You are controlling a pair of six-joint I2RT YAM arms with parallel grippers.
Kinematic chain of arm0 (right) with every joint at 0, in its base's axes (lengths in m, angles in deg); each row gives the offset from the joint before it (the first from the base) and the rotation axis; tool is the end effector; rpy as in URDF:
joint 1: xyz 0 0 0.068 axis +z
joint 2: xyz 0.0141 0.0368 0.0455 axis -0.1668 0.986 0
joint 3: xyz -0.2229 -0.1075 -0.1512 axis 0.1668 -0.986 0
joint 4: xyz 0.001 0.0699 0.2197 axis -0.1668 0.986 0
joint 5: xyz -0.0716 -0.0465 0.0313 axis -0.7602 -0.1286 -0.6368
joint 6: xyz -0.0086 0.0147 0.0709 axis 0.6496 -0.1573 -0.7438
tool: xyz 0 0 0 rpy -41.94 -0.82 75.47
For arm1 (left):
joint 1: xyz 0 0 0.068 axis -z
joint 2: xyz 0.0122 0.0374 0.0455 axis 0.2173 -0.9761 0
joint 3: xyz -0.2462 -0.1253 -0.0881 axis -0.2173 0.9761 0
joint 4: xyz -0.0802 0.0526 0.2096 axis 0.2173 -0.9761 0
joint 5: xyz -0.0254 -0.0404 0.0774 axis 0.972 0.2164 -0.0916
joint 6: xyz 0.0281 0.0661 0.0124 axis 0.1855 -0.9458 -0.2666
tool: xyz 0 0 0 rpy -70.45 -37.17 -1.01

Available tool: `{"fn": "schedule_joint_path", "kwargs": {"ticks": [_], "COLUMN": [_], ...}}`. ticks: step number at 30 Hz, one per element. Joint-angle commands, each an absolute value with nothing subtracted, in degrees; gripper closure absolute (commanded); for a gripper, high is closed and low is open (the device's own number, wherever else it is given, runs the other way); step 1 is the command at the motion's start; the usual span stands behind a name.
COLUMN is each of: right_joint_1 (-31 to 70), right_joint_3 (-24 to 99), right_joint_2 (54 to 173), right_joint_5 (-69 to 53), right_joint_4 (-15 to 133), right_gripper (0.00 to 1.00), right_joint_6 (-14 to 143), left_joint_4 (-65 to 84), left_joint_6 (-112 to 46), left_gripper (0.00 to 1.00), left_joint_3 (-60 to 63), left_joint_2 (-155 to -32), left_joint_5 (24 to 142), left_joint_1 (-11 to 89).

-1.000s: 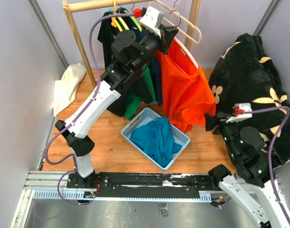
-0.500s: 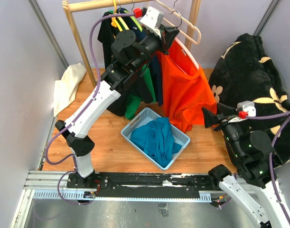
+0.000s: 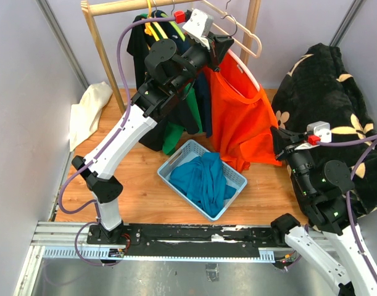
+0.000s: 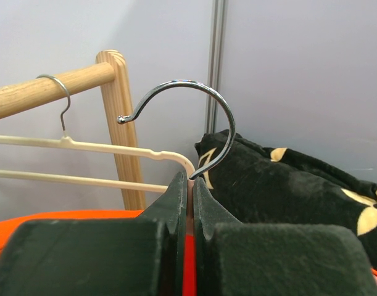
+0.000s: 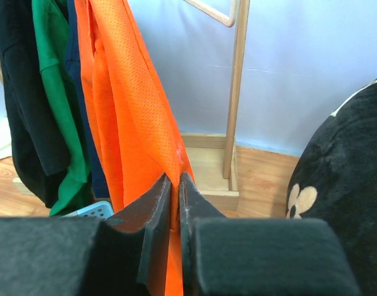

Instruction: Remove the t-shirt from the hanger

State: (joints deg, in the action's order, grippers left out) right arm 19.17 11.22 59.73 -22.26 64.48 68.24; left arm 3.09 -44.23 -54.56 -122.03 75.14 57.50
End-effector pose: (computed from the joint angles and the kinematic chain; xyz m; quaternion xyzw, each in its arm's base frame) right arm 0.0660 0.0277 0.4169 -0.0864 0.5925 0.1829 0.7797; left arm 0.2694 -0.2700 0.5760 0.2225 0.5258 -0.3172 0.7572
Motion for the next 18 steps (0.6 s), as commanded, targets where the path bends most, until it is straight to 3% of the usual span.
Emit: {"fn": "schedule_joint_path", "kwargs": {"ticks": [1,5,12,18], "right_joint_1": [19.8,19.8,19.7,19.8], "right_joint_3": [11.9,9.6,3.0,-1.7], "right_joint_2": [58.3,56.1,52.2,51.5], "right_joint_5": [-24.4,-27.0,-34.5,-33.5], "right_joint_4": [64.1,66.6,72.2,72.0], "right_gripper": [0.95,0.99,0.99,0.99], "right_joint_6": [67.9,66.6,56.6,51.2], "left_joint_4": [6.2,6.3,6.7,7.7], "left_joint_6": [-44.2,-43.8,-43.2,-42.3], "left_gripper": [0.99,1.0,0.99,1.0], "left_joint_3": [-55.5,-56.4,-57.3,-57.2], "left_joint_2": [-119.7,-119.6,-119.2,-119.1], "left_joint_5": [74.7,73.5,71.3,70.2], "left_joint_1": [56.8,56.8,56.8,56.8]}}
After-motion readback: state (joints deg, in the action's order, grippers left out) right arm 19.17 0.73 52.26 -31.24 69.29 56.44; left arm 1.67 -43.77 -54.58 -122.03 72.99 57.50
